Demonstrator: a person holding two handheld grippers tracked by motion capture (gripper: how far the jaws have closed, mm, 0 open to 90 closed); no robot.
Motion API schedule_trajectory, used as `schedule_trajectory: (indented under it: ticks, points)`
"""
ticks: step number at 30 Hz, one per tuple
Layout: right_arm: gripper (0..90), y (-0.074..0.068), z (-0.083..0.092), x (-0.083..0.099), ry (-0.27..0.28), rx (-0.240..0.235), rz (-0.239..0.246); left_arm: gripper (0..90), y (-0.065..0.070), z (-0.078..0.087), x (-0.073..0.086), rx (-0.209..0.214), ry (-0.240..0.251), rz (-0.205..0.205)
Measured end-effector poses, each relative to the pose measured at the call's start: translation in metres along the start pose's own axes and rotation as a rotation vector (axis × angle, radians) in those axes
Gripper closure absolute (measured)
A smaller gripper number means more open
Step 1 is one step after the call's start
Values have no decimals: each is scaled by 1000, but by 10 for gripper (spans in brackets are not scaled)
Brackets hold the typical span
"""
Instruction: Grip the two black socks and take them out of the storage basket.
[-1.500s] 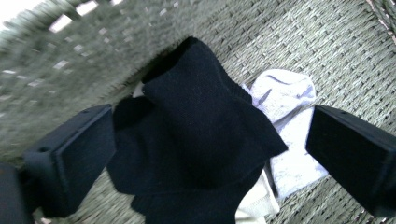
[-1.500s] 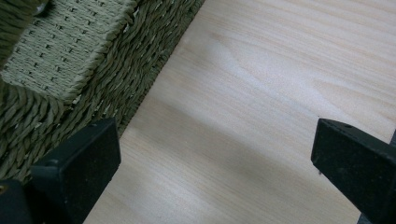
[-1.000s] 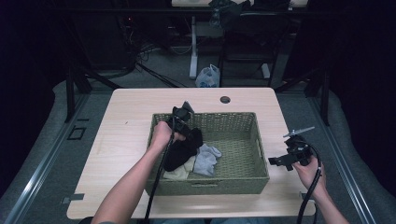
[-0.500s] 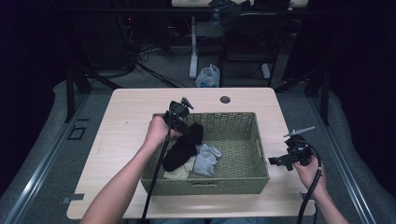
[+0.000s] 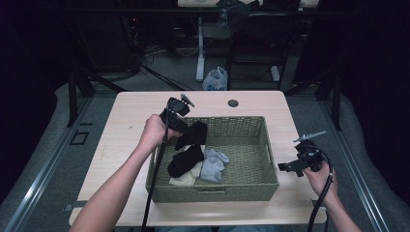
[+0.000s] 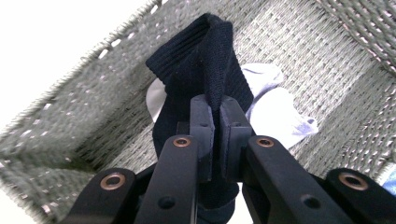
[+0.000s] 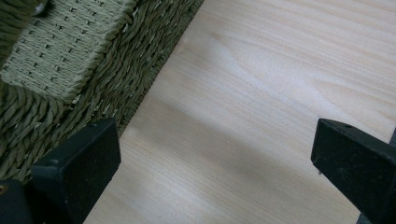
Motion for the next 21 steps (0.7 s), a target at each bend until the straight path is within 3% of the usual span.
schedule_trajectory:
  ticks: [6, 21]
  points:
    - [7, 0, 0, 0, 1, 1, -1, 858, -2, 20, 2, -15, 18, -4]
    - [8, 1, 2, 1, -3, 3, 2, 859, -5, 52, 2, -40, 58, -5]
Point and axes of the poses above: each handheld gripper's, and its own axes: z roughly backward along the jaws, x roughly out of its underside, y roughly to its right, the point moved 8 cm from there along -z, roughly forward along the jaws, and after that the axes turned 14 degrees about -y, right-handed, at the moved point
